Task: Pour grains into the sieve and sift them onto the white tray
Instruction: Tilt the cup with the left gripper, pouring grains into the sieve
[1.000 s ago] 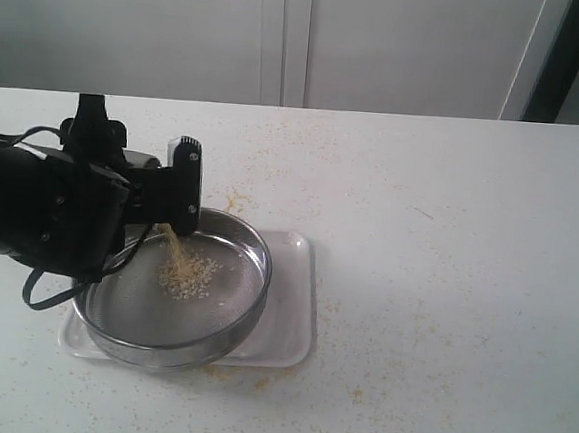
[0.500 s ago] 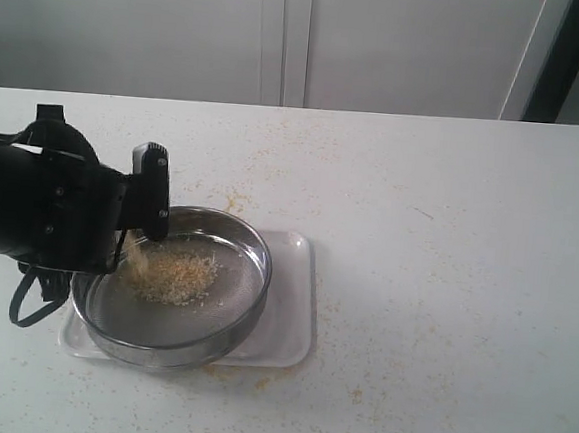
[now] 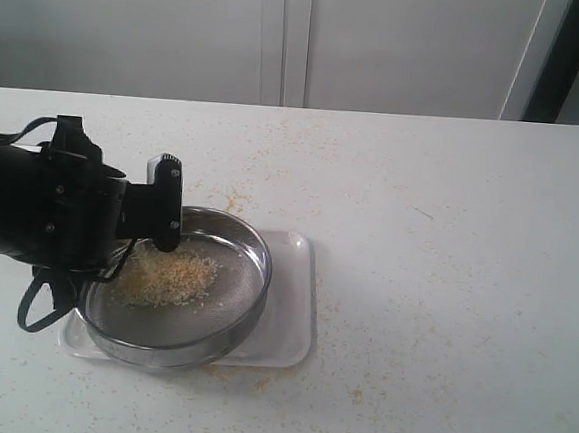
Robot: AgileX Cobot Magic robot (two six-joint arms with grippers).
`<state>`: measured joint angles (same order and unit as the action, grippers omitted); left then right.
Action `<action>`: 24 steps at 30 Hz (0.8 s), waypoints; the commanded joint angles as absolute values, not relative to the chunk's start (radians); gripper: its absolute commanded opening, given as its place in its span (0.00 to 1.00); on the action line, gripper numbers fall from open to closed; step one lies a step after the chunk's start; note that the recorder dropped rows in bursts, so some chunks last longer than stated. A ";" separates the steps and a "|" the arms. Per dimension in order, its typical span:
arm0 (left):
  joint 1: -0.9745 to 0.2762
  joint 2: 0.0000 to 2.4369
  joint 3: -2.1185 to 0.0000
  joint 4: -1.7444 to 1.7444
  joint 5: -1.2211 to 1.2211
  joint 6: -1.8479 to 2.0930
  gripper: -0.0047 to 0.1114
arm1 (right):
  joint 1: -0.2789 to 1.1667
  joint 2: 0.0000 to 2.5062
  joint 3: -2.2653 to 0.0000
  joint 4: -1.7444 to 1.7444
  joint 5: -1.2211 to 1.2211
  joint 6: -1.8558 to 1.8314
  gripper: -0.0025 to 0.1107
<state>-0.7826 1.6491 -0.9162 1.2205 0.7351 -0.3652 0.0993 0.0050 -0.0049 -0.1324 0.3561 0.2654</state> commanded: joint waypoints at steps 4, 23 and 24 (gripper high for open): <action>-0.794 1.647 -0.921 1.311 0.755 -0.362 0.04 | 0.090 0.000 0.000 -0.135 0.341 0.267 0.02; -0.849 1.666 -0.921 1.479 0.867 -0.353 0.04 | 0.090 0.000 0.000 -0.135 0.341 0.267 0.02; -0.849 1.666 -0.921 1.477 0.854 -0.324 0.04 | 0.090 0.000 0.000 -0.135 0.341 0.267 0.02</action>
